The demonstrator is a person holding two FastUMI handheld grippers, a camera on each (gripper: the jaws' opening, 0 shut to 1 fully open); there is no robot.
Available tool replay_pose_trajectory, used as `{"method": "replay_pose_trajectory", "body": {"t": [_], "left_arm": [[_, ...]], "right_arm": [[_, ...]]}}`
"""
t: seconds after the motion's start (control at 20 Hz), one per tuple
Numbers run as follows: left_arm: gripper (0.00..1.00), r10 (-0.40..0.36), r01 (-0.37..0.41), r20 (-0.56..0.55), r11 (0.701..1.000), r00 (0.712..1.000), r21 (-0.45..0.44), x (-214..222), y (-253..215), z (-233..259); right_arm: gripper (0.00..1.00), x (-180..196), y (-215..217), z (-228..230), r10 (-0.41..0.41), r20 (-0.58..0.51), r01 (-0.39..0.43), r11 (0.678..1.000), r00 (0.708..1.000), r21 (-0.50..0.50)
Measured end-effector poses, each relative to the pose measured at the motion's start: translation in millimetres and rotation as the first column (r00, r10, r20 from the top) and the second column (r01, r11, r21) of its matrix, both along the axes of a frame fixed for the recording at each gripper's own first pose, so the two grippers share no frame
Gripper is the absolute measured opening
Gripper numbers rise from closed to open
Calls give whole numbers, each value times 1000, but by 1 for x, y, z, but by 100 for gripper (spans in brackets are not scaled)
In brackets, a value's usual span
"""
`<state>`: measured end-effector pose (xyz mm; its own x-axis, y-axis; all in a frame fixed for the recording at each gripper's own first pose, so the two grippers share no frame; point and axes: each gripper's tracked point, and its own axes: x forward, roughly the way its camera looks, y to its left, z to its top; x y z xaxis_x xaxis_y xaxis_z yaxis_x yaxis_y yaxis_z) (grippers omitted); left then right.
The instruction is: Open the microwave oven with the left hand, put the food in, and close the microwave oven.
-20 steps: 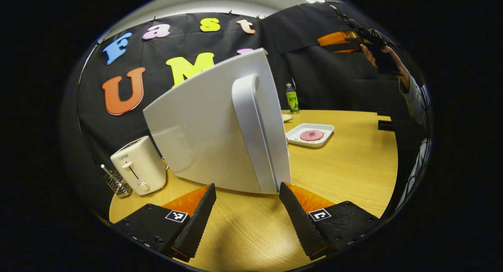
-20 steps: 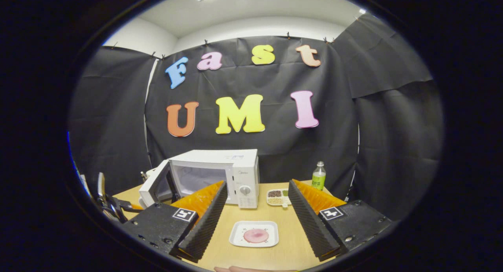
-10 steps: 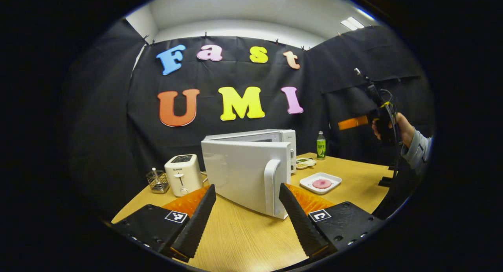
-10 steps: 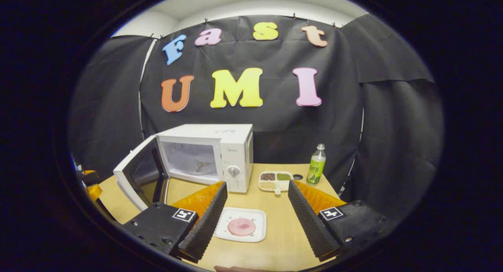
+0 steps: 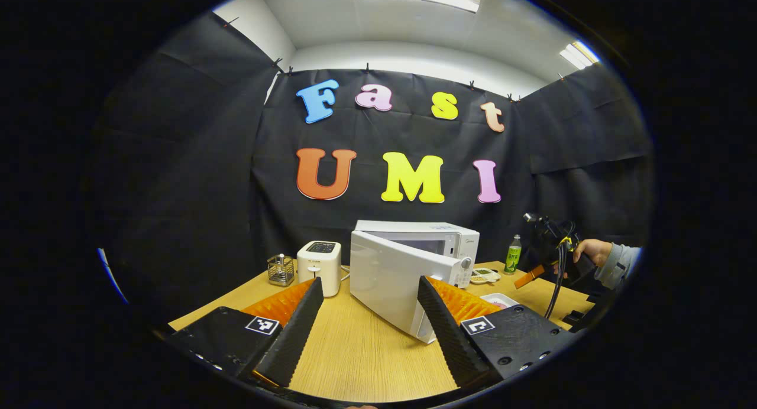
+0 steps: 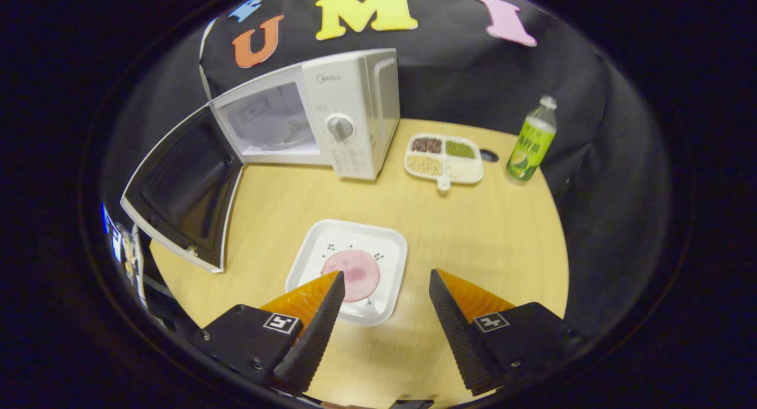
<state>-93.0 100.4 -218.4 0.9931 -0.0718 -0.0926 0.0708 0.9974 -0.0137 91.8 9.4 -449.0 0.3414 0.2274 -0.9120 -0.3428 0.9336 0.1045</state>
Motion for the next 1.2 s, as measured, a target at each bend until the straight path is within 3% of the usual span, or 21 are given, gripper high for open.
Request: {"method": "replay_pose_trajectory", "body": {"t": [0.05, 0.15, 0.2, 0.25, 0.3, 0.35, 0.4, 0.45, 0.5, 0.55, 0.6, 0.65, 0.8, 1.2], "left_arm": [[95, 19, -19, 1, 1000, 1000, -4, 2, 2, 3], [95, 50, -50, 15, 999, 999, -10, 5, 1, 15], [95, 60, -59, 26, 998, 998, -12, 8, 2, 21], [95, 69, -68, 42, 998, 997, -13, 10, 1, 27], [95, 74, -73, 53, 997, 996, -13, 13, 0, 32], [95, 78, -77, 61, 997, 995, -14, 16, -2, 34], [95, 78, -77, 63, 997, 995, -15, 20, -4, 35], [95, 74, -73, 62, 997, 995, -16, 23, -9, 34], [95, 69, -69, 58, 998, 996, -17, 25, -12, 33], [95, 66, -65, 51, 998, 997, -18, 26, -15, 33], [95, 64, -63, 48, 998, 997, -18, 27, -17, 33], [95, 65, -64, 49, 998, 997, -18, 28, -19, 35], [95, 72, -70, 59, 997, 996, -35, 28, -19, 42], [95, 40, -37, 79, 998, 996, -41, 20, -23, 51]], "right_arm": [[79, 3, -2, -11, -13, -60, 13, 1000, 998, 11], [70, 9, 1, -29, -25, -161, 33, 998, 987, 47], [67, 11, 1, -38, -35, -198, 48, 997, 980, 64], [74, 16, 2, -43, -36, -217, 54, 996, 976, 76], [62, 20, 0, -48, -24, -226, 42, 996, 974, 73], [68, 22, 1, -54, -11, -239, 29, 997, 971, 71], [63, 18, 4, -60, 9, -274, 13, 997, 962, 81], [40, 11, 7, -66, 20, -333, 12, 996, 943, 93], [28, 21, 11, -71, 26, -331, 11, 994, 943, 109], [22, 20, 9, -79, 45, -377, 2, 992, 925, 123], [8, 20, 9, -77, 42, -409, 21, 989, 911, 147], [4, 20, 8, -74, 50, -427, 29, 984, 903, 175], [4, 17, 10, -72, 16, -466, 105, 967, 885, 233], [4, 5, 21, -42, -126, -423, 286, 895, 898, 341]]}}
